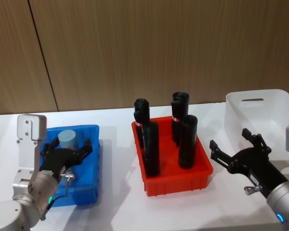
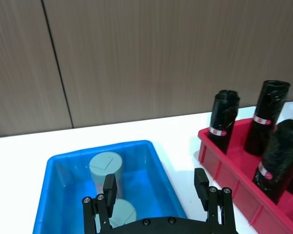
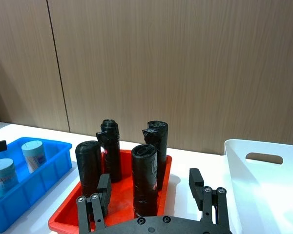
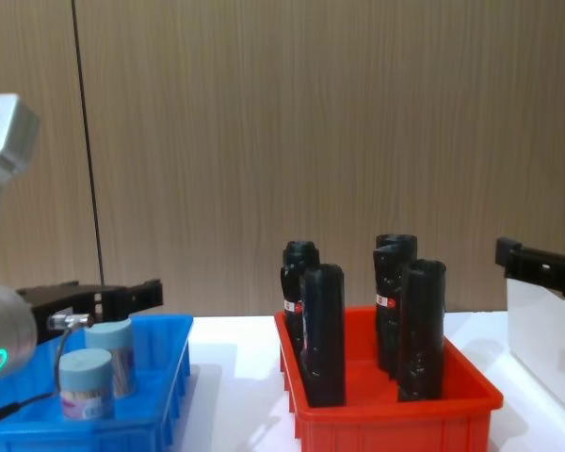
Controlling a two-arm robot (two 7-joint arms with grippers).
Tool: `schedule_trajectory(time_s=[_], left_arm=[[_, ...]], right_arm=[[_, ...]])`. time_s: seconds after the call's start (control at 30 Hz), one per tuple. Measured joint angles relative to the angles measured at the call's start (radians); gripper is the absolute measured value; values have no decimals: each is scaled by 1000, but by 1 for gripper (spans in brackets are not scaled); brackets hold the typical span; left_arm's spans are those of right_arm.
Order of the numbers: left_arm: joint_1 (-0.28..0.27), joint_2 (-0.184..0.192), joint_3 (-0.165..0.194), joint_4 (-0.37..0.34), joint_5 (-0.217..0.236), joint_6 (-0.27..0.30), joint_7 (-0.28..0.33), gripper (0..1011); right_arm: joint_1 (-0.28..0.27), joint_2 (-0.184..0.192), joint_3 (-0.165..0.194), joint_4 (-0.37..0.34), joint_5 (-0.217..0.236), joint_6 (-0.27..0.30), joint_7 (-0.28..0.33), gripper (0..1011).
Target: Pick the cotton swabs from the blue box and place them into the white box.
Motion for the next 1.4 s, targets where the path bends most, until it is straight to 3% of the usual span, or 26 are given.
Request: schedule_trajectory(time_s=[0.27,0.53,0.93,1.4], left_arm=[[-6,-3,-16,48,-43,9,16,1004],[-22,-9,-26,96,-52,21,17,1004],[-65,-26,-35,173,-34,41,2,1004],[-119,-47,-38,275,-3,44,-68,1004]], right_arm=[[0,0,0,0,0,0,0,1001],[0,0,0,0,0,0,0,1001],[0,0,0,0,0,0,0,1001],[0,0,0,0,0,0,0,1001]])
